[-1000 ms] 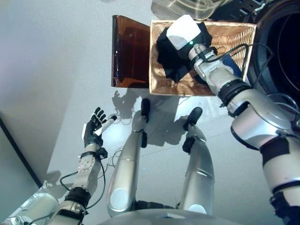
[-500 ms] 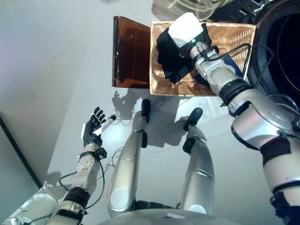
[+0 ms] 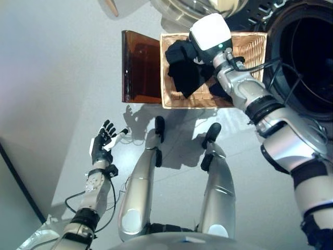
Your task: Pick up the clothes and place them into the washing machine
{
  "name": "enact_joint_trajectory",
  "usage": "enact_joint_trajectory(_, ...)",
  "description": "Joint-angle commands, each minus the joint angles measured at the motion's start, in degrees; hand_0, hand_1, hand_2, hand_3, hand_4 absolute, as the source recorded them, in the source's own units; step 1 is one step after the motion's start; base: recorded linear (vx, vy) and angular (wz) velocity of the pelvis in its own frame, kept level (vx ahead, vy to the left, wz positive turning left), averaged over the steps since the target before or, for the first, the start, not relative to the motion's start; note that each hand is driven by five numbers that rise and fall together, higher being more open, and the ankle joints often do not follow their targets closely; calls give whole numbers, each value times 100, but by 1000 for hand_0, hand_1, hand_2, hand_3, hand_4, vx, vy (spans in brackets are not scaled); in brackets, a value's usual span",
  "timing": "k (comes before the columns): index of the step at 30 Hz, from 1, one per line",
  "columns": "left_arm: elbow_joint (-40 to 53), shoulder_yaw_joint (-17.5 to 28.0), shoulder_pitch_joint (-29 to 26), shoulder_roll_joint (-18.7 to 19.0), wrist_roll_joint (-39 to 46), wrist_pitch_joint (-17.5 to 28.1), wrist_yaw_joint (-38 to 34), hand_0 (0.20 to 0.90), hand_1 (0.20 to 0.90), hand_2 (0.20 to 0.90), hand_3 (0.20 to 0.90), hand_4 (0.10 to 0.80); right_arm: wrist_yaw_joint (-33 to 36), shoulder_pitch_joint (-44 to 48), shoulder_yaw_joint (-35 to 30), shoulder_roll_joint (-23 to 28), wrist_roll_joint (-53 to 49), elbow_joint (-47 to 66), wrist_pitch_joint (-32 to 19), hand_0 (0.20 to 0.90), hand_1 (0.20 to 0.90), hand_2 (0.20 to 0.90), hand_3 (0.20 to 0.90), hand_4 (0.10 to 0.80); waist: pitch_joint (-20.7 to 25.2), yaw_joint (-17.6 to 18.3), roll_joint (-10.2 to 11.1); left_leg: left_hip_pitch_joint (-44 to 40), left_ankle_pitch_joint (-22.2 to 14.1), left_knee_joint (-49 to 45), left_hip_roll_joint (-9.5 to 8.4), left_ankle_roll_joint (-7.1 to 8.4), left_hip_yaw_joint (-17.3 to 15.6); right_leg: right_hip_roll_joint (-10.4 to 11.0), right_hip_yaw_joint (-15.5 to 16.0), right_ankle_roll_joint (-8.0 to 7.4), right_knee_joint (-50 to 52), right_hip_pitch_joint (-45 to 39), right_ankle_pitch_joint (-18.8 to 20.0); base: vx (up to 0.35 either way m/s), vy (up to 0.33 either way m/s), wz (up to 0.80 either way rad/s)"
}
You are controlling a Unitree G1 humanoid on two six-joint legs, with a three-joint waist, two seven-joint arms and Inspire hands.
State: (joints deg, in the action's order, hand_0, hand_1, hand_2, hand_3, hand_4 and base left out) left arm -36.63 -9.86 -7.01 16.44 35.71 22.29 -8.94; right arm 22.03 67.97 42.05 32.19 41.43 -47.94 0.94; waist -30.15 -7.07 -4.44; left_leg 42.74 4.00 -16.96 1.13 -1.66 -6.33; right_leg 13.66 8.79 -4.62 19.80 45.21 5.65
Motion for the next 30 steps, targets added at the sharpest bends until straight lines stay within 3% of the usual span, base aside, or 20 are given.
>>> enact_joint_trajectory(1, -24, 238, 287, 68, 63, 297, -168, 900, 900, 900, 900, 800, 497, 210, -257, 324, -537, 555, -244, 200, 200, 200, 200, 300, 99, 0, -145, -33, 215, 658, -123, 364, -51, -43, -1, -205, 806, -10, -661, 19, 9, -6)
enact_joint_trajectory(3, -60, 271, 301, 29, 61, 293, -175, 900, 900, 900, 900, 800, 508, -97, -486, 334, -743, 713, -323, 200, 200, 200, 200, 300, 92, 24, -145, -18, 342, 668, -94, 303, -108, -56, 44, -146, 723, -11, -502, -57, 24, -14)
enact_joint_trajectory(6, -132, 292, 305, 2, 48, 287, -182, 900, 900, 900, 900, 800, 536, -417, -736, 357, -959, 863, -397, 200, 200, 200, 200, 300, 144, 73, -94, -142, 181, 682, -110, 350, -80, -50, -16, -219, 715, -115, -637, 55, -2, -6)
enact_joint_trajectory(7, -129, 296, 308, -5, 44, 290, -180, 900, 900, 900, 900, 800, 527, -502, -802, 366, -999, 925, -411, 200, 200, 200, 200, 300, 129, 66, -101, -93, 327, 698, -78, 298, -127, -66, 37, -155, 656, -90, -480, -63, 3, -10)
enact_joint_trajectory(9, -165, 303, 324, -40, 43, 286, -179, 900, 900, 900, 900, 800, 525, -818, -1012, 322, -1180, 1038, -500, 200, 200, 200, 200, 300, 190, 120, -61, -214, 155, 700, -103, 336, -113, -63, -25, -223, 658, -200, -628, 30, -8, -6)
enact_joint_trajectory(10, -185, 319, 323, -51, 42, 278, -173, 900, 900, 900, 900, 800, 524, -988, -1139, 298, -1313, 1090, -531, 200, 200, 200, 200, 300, 199, 126, -67, -190, 292, 718, -76, 279, -168, -82, 20, -161, 567, -198, -459, 25, -6, -5)
enact_joint_trajectory(13, -211, 330, 336, -72, 25, 278, -167, 900, 900, 900, 900, 800, 533, -1257, -1333, 245, -1479, 1170, -595, 200, 200, 200, 200, 300, 240, 167, -58, -247, 273, 735, -71, 278, -202, -80, 14, -163, 514, -242, -444, -14, 5, -6)
enact_joint_trajectory(15, -221, 340, 350, -77, 11, 266, -162, 900, 900, 900, 900, 800, 547, -1361, -1424, 215, -1543, 1181, -619, 200, 200, 200, 200, 300, 281, 187, -42, -338, 122, 734, -95, 328, -168, -70, -42, -227, 555, -314, -600, 64, -1, -4)
enact_joint_trajectory(16, -240, 370, 362, -89, 9, 267, -162, 900, 900, 900, 900, 800, 545, -1461, -1483, 212, -1563, 1270, -645, 200, 200, 200, 200, 300, 280, 188, -55, -309, 256, 759, -71, 268, -228, -76, 8, -172, 466, -303, -433, 19, 7, -7)
enact_joint_trajectory(30, -336, 426, 418, -101, -25, 270, -137, 900, 900, 900, 900, 800, 609, -1689, -1815, 68, -1892, 1204, -734, 200, 200, 200, 200, 300, 396, 217, -53, -399, 201, 753, -81, 237, -278, -76, -72, -185, 368, -393, -411, 2, 0, -3)
